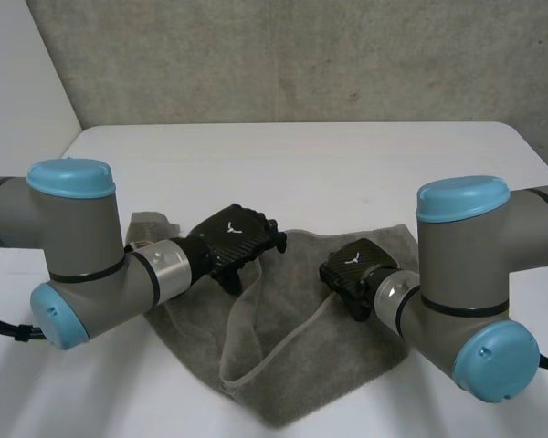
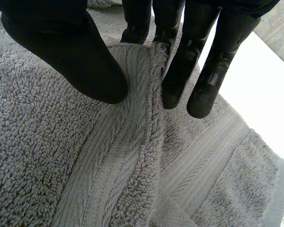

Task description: Fold the towel.

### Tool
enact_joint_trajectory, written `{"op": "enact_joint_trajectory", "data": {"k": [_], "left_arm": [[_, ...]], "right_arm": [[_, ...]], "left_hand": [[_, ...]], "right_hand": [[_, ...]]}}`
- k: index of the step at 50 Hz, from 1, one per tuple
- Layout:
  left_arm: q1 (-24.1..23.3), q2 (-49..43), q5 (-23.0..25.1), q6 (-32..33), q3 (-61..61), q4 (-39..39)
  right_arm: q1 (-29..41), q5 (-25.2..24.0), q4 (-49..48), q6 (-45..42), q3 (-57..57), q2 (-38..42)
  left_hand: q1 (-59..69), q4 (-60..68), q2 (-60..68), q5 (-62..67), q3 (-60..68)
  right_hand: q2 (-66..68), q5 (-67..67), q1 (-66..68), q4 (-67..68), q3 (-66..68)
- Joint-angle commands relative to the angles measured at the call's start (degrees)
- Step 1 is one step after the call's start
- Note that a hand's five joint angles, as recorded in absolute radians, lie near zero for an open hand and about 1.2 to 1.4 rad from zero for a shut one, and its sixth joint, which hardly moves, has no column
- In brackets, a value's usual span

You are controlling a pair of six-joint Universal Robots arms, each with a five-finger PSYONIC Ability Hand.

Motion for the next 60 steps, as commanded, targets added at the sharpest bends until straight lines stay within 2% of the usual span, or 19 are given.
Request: {"op": "enact_joint_trajectory", "data": {"k": [1,7,13,15,18,20,23,31,46,60], "left_arm": [[0.0,0.0,0.0,1.2,0.1,0.3],[0.0,-0.5,0.0,1.3,-0.3,0.5],[0.0,-1.0,0.0,1.4,-0.3,0.2],[0.0,-1.0,0.0,1.4,-0.1,0.2],[0.0,-1.1,0.1,1.5,0.1,0.2],[0.0,-1.1,0.1,1.6,0.3,0.3],[0.0,-1.2,0.1,2.4,0.7,0.2],[0.0,-1.2,0.1,5.8,0.8,-0.2],[0.1,-0.9,0.0,6.7,0.5,-3.2],[-0.3,-2.3,0.2,6.5,0.8,-2.9]], "right_arm": [[-0.4,-0.1,0.1,0.4,1.1,-2.7],[-1.0,-0.9,0.1,1.0,2.5,-5.4],[-4.9,-1.3,-2.7,3.5,6.4,-13.9],[-7.1,-2.6,-3.8,5.6,8.5,-19.7],[-8.4,-4.0,-3.9,6.2,9.5,-22.2],[-10.8,-7.3,-4.2,6.4,11.4,-26.4],[-12.9,-9.7,-4.4,6.6,12.7,-30.8],[-17.0,-11.2,-6.4,6.8,14.5,-38.4],[-22.5,-11.4,-7.7,6.1,16.0,-40.9],[-22.6,-13.0,-7.8,6.2,17.6,-40.7]], "left_hand": [[3.7,3.8,3.9,3.9,3.7],[3.3,3.5,3.5,3.5,3.4],[3.7,3.8,3.9,3.9,3.7],[3.8,4.0,4.0,4.0,3.9],[4.3,4.5,4.5,4.5,4.4],[4.8,5.0,5.0,5.0,4.9],[5.3,5.5,5.5,5.6,5.4],[6.9,7.0,7.1,7.1,6.9],[8.5,8.7,8.7,8.8,8.6],[8.4,8.5,8.6,8.6,8.4]], "right_hand": [[12.7,13.4,3.2,12.6,12.5],[12.7,13.4,3.2,12.6,12.5],[12.7,13.4,3.2,12.6,12.5],[12.7,13.4,3.2,12.6,12.5],[12.7,13.4,3.2,12.6,12.5],[12.7,13.4,3.2,12.6,12.5],[12.7,13.4,3.2,12.6,12.5],[12.7,13.4,3.2,12.6,12.5],[12.7,13.4,3.2,12.6,12.5],[12.7,13.4,3.2,12.6,12.5]]}}
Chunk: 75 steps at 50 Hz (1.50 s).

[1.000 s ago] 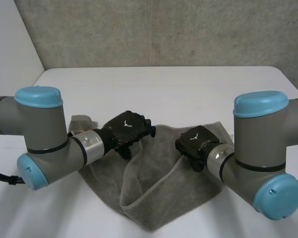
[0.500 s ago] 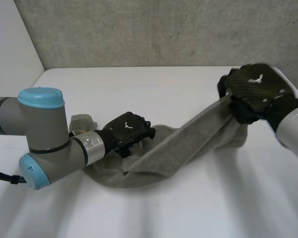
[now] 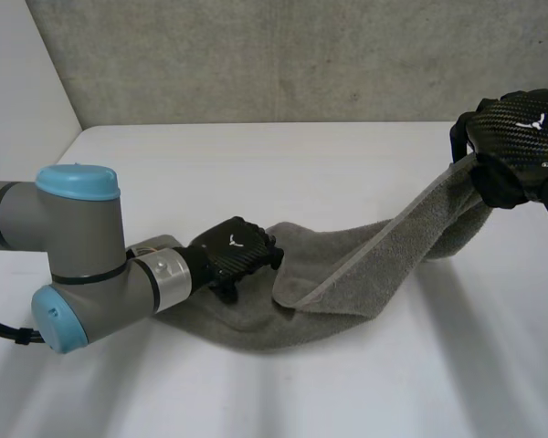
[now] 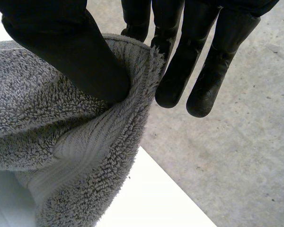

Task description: Fold the towel.

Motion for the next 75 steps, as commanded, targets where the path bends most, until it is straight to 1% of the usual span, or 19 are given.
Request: {"op": "enact_joint_trajectory", "data": {"k": [1,21,23,24,26,29,32,34,37,39,43,44,46,50,53,55,62,68,75], "left_arm": [[-0.7,-1.2,0.2,-0.3,0.7,0.4],[-5.5,-5.0,0.1,-1.0,1.8,1.7],[-5.9,-5.0,0.0,-1.2,2.4,2.3],[-5.9,-5.0,0.0,-1.2,2.4,2.3],[-5.9,-5.0,-0.2,-1.6,3.5,2.7],[-5.9,-5.0,-0.8,-2.0,4.5,3.3],[-5.8,-4.9,-3.2,-2.9,7.1,6.6],[-4.9,-4.2,-8.7,-4.1,10.6,11.9],[-4.5,-3.7,-12.4,-4.7,12.8,14.8],[-2.6,-1.9,-20.1,-5.5,17.9,20.9],[-0.7,0.5,-25.9,-6.7,22.9,27.0],[-0.3,2.0,-27.7,-7.9,24.9,29.4],[0.0,3.8,-28.8,-9.8,26.4,31.4],[0.3,9.5,-30.2,-16.4,26.4,33.1],[0.2,11.1,-30.2,-17.7,24.5,32.0],[0.1,14.1,-30.0,-18.1,16.7,28.2],[-0.2,18.3,-29.9,-17.9,-3.3,21.3],[-0.9,16.4,-30.2,-17.8,-20.0,20.3],[-1.3,10.2,-30.2,-15.7,-24.3,20.1]], "right_arm": [[0.2,-0.7,-0.2,0.1,0.6,0.3],[0.3,-0.7,-1.8,0.0,1.9,1.0],[0.3,-0.7,-2.1,0.0,1.9,1.3],[0.3,-0.7,-2.5,0.0,1.8,1.9],[0.3,-0.7,-3.1,-0.1,1.6,2.5],[0.4,-0.7,-4.4,-0.1,0.9,3.8],[0.7,-0.5,-6.3,0.0,-0.4,5.4],[0.9,-0.2,-7.5,0.3,-1.6,6.4],[1.1,0.5,-11.6,1.1,-4.5,9.2],[1.2,1.2,-14.8,2.0,-6.2,10.4],[1.5,6.9,-32.1,7.8,-8.9,12.0],[1.5,7.0,-32.2,7.8,-8.9,12.0],[2.2,12.3,-46.8,12.0,-8.8,12.6],[2.9,15.7,-55.5,13.5,-9.2,13.6],[3.9,14.9,-52.9,13.1,-9.7,14.7],[4.1,13.6,-49.3,13.0,-9.9,15.4],[4.2,5.1,-21.8,8.4,-10.7,20.8],[4.9,5.2,-4.9,-2.2,-8.3,25.1],[4.2,4.6,-1.1,-6.0,-1.7,25.9]], "left_hand": [[4.4,4.2,4.3,4.5,4.3],[4.7,4.5,4.6,4.8,4.6],[17.9,17.7,17.8,18.0,17.8],[18.0,17.8,17.9,18.1,17.9],[49.4,49.2,49.3,49.6,49.4],[49.6,49.4,49.5,49.7,49.5],[49.6,49.4,49.5,49.7,49.5],[49.6,49.4,49.5,49.7,49.5],[49.6,49.4,49.5,49.7,49.5],[49.6,49.4,49.5,49.7,49.5],[49.6,49.4,49.5,49.7,49.5],[49.6,49.4,49.5,49.7,49.5],[49.6,49.4,49.5,49.7,49.5],[49.6,49.4,49.5,49.7,49.5],[49.6,49.4,49.5,49.7,49.5],[49.6,49.4,49.5,49.7,49.5],[49.6,49.4,49.5,49.7,49.5],[49.6,49.4,49.5,49.7,49.5],[49.6,49.4,49.5,49.7,49.5]], "right_hand": [[10.7,11.2,0.7,10.3,10.5],[10.7,11.2,0.7,10.3,10.5],[10.7,11.2,0.7,10.3,10.5],[10.7,11.2,0.7,10.3,10.5],[10.7,11.2,0.7,10.3,10.5],[10.7,11.2,0.7,10.3,10.5],[10.7,11.2,0.7,10.3,10.5],[10.7,11.2,0.7,10.3,10.5],[10.7,11.2,0.7,10.3,10.5],[10.7,11.2,0.7,10.3,10.5],[10.7,11.2,0.7,10.3,10.5],[10.7,11.2,0.7,10.3,10.5],[10.7,11.2,0.7,10.3,10.5],[10.7,11.2,0.7,10.3,10.5],[10.7,11.2,0.7,10.3,10.5],[10.7,11.2,0.7,10.3,10.5],[10.7,11.2,0.7,10.3,10.5],[10.7,11.2,0.7,10.3,10.5],[10.7,11.2,0.7,10.3,10.5]]}}
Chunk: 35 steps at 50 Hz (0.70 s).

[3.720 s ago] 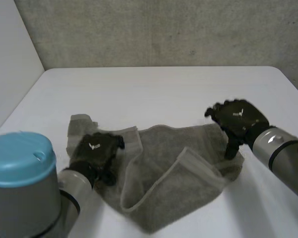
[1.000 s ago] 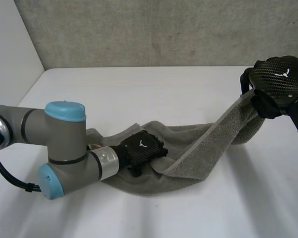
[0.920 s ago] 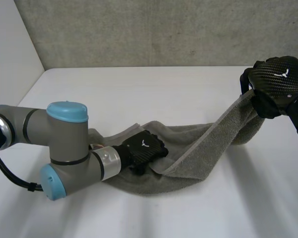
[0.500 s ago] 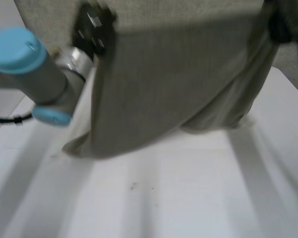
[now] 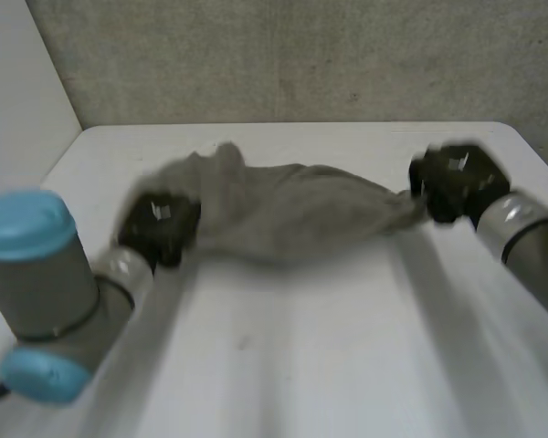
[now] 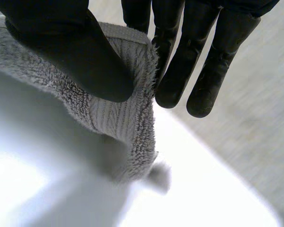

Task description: Fold the towel.

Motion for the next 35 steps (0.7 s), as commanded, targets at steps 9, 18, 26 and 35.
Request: {"op": "enact_joint_trajectory", "data": {"k": [9,18,26,35], "left_arm": [[-0.2,-4.9,0.1,1.2,-4.4,2.2],[0.1,-6.8,0.1,1.2,-5.2,7.9],[0.7,-7.0,0.1,1.2,-5.6,8.9],[1.5,-7.7,0.0,1.4,-5.6,9.0]], "right_arm": [[-0.5,-0.5,-0.8,-5.2,15.9,-1.0],[-0.5,-0.6,-4.7,-1.0,18.9,-3.9],[-3.4,-0.9,-5.1,2.8,18.7,-3.9],[-5.4,-0.8,-5.8,3.8,18.5,-3.9]], "left_hand": [[-13.5,-14.1,-14.1,-13.8,-14.0],[-21.8,-22.3,-22.4,-22.1,-22.3],[-22.1,-22.7,-22.7,-22.4,-22.6],[-22.1,-22.7,-22.7,-22.4,-22.6]], "right_hand": [[10.4,10.8,0.4,10.3,10.4],[10.4,10.8,0.4,10.3,10.4],[10.4,10.8,0.4,10.3,10.4],[10.4,10.8,0.4,10.3,10.4]]}}
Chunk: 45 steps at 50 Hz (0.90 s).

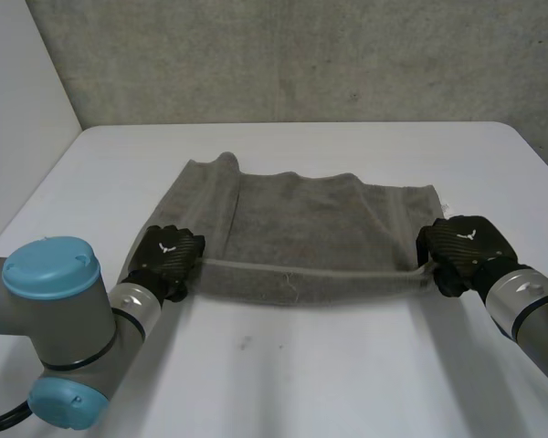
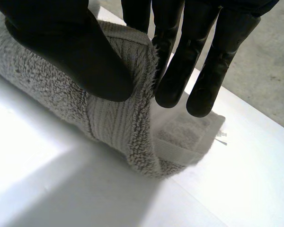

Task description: Fold the towel.

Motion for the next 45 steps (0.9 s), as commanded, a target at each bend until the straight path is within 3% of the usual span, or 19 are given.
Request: {"op": "enact_joint_trajectory", "data": {"k": [1,16,23,45], "left_arm": [[0.8,-0.6,-0.1,0.1,0.2,0.0],[6.7,3.6,0.1,0.0,-1.4,-1.5],[7.1,5.9,0.6,0.2,-3.0,-2.5],[7.7,2.1,0.6,0.2,-2.7,-2.3]], "right_arm": [[-1.8,0.0,-0.4,0.5,-0.1,0.0],[-1.7,-0.1,-0.6,0.4,0.3,0.5],[-1.9,-0.1,-0.6,0.4,0.3,0.5],[-2.0,-0.1,-0.8,0.3,0.3,0.5]], "left_hand": [[5.4,5.6,5.4,5.5,5.4],[13.8,14.0,13.8,13.9,13.9],[-0.3,-0.1,-0.3,-0.2,-0.3],[-2.5,-2.3,-2.5,-2.4,-2.5]], "right_hand": [[10.4,10.8,0.4,10.3,10.4],[10.4,10.8,0.4,10.3,10.4],[10.4,10.8,0.4,10.3,10.4],[10.4,10.8,0.4,10.3,10.4]]}}
